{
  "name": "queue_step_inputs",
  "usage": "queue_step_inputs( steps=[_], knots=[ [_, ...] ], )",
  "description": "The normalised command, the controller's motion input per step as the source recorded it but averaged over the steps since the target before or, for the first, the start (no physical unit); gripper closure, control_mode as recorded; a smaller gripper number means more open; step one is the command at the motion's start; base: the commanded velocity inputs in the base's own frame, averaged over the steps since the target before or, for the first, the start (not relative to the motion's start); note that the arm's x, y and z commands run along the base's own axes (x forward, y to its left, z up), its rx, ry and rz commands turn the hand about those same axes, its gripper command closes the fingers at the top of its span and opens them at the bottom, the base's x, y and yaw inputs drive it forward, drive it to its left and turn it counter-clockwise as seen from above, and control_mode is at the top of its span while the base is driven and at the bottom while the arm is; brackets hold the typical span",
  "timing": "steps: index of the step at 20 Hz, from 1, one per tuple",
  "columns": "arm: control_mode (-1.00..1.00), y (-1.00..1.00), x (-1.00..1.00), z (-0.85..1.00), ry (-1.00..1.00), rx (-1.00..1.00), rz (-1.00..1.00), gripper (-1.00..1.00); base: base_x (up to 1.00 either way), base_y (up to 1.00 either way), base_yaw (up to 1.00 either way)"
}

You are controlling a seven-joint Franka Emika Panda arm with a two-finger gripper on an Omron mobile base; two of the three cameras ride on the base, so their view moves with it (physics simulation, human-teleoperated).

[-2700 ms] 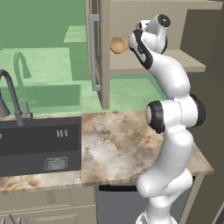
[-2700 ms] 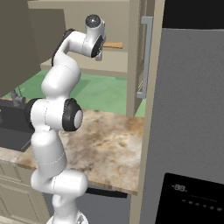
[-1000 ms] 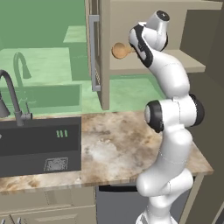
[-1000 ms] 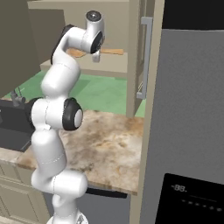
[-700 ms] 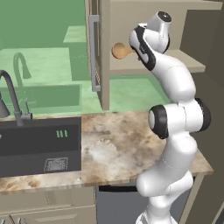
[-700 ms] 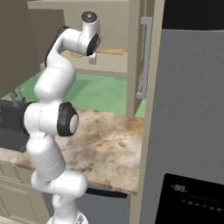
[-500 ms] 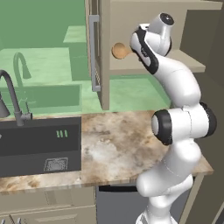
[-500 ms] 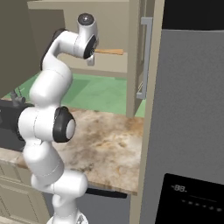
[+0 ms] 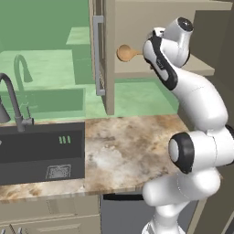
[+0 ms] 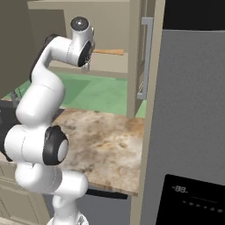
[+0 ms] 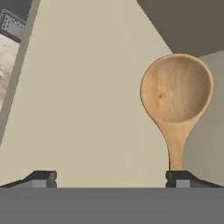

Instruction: Organize the utensils by type. Pick up the wooden spoons from the counter and place them in the open cabinet. Then pick up the metallic utensils from the counter and place them in the open drawer.

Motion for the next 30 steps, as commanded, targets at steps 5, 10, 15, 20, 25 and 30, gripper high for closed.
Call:
queue_step_inputs(
  steps=[5, 10, 15, 20, 25, 30],
  knots=[
    [-1.00, 0.02, -0.79, 0.00, 0.12, 0.32, -0.26, -1.00, 0.00, 0.00, 0.00],
    [-1.00, 0.09, -0.97, -0.07, 0.00, 0.28, -0.43, -1.00, 0.00, 0.00, 0.00],
    [-1.00, 0.07, -0.88, -0.24, 0.00, 0.35, -0.49, -1.00, 0.00, 0.00, 0.00],
    [-1.00, 0.00, -0.77, -0.41, 0.04, 0.37, -0.45, -1.00, 0.00, 0.00, 0.00],
    [-1.00, -0.02, -0.40, -0.75, 0.13, 0.28, -0.29, -1.00, 0.00, 0.00, 0.00],
    [-1.00, -0.01, -0.21, -0.64, 0.00, 0.25, -0.16, -1.00, 0.00, 0.00, 0.00]
  ],
)
